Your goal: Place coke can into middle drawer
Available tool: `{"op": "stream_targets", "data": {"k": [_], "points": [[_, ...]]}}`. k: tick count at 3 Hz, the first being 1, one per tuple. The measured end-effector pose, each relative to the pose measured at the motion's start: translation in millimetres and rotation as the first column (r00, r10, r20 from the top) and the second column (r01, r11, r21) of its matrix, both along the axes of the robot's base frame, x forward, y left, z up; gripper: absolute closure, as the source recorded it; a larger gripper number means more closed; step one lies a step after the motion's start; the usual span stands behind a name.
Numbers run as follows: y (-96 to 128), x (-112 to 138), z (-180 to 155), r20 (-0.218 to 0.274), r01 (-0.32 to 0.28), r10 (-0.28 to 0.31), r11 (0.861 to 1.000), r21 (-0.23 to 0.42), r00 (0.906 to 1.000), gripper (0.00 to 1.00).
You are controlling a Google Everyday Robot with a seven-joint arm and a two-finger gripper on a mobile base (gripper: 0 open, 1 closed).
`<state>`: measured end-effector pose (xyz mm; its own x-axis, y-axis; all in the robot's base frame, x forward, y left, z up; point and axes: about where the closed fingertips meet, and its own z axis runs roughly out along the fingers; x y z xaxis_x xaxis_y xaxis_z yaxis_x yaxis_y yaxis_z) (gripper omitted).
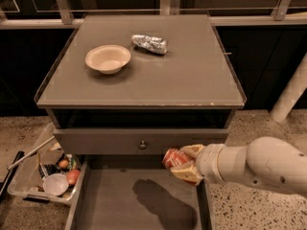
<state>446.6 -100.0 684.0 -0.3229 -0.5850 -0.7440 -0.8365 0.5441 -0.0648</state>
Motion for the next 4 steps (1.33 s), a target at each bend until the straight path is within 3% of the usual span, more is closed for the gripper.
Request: {"op": "stream_targets", "data": {"k": [1,3,4], "points": [[-3,6,-43,-0.017,0.016,-0.016,1.0,-0.012,0.9997,1.0],[4,13,-56,-0.04,0.015,-0.014,1.0,0.005,0.9991,1.0],[18,30,-85,-0.092,0.014,-0.007,0.997,0.08,0.9957,1.0]]}}
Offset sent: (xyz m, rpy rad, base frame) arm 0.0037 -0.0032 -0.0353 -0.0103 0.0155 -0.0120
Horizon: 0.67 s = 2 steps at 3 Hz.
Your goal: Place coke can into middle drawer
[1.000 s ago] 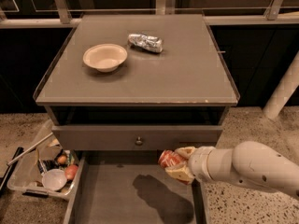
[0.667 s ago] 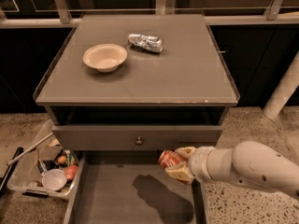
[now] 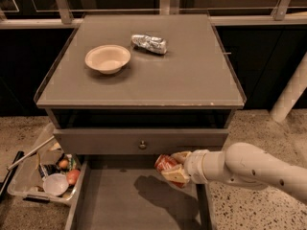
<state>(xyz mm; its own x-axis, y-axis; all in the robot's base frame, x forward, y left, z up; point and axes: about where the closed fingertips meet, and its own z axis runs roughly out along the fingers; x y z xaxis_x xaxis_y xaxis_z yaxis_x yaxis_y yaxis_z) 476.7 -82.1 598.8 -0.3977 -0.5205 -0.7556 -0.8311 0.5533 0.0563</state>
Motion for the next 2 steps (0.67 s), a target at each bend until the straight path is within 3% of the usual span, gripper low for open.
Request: {"op": "stream_targets", "data": {"k": [1,2], "points": [[11,12,-38,-0.028,0.001,0.002,0.996,0.086,0.9996,1.0],[21,9,-73,0.015,-0.033,0.031,0.989,0.147,0.9994,1.0]]}}
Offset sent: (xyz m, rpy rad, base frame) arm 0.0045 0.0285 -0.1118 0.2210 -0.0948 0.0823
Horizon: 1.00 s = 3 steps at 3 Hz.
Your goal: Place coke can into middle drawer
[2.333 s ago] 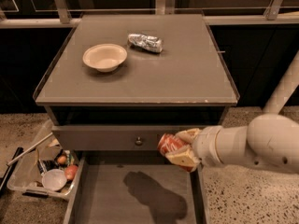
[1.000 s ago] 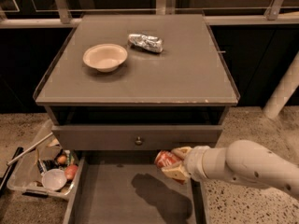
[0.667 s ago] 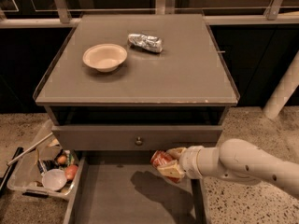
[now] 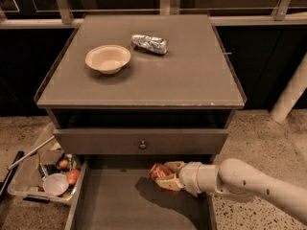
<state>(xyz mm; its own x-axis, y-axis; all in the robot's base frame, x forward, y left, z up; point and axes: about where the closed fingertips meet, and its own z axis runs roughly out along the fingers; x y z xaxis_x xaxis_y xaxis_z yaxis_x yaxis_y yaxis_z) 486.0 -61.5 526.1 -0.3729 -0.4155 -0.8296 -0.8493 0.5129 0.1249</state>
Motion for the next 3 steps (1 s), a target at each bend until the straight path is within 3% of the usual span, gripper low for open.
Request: {"op": "stream_targets", "data": {"k": [1,2,3], "points": [[2,-4,-27,0.088,-0.041,0.041,0.999,-0.002,0.9952,1.0],[-7,1,-52,0.15,-0.034,0.039,0.999,-0.037,0.9879,1.0],[-14,11,-77,0.182,-0.023,0.04,0.995,-0.095,0.9825,1.0]]}}
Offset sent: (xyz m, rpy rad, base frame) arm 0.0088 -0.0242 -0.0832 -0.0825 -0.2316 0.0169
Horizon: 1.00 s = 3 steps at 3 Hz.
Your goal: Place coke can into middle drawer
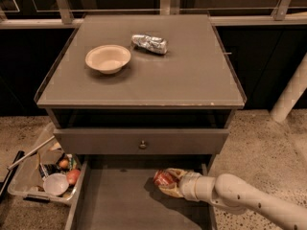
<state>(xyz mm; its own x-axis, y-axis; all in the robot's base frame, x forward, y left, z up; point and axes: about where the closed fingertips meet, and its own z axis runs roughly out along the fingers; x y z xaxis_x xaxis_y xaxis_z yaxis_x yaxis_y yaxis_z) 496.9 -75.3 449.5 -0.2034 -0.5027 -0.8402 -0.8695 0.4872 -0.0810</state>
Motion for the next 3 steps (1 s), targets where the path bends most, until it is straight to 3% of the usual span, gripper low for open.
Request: {"op": "stream_targets", "data": {"k": [3], "points": [[5,18,-47,-0.01,-0.006,0.005,0.996,-0.093,0.9999,1.0]]}}
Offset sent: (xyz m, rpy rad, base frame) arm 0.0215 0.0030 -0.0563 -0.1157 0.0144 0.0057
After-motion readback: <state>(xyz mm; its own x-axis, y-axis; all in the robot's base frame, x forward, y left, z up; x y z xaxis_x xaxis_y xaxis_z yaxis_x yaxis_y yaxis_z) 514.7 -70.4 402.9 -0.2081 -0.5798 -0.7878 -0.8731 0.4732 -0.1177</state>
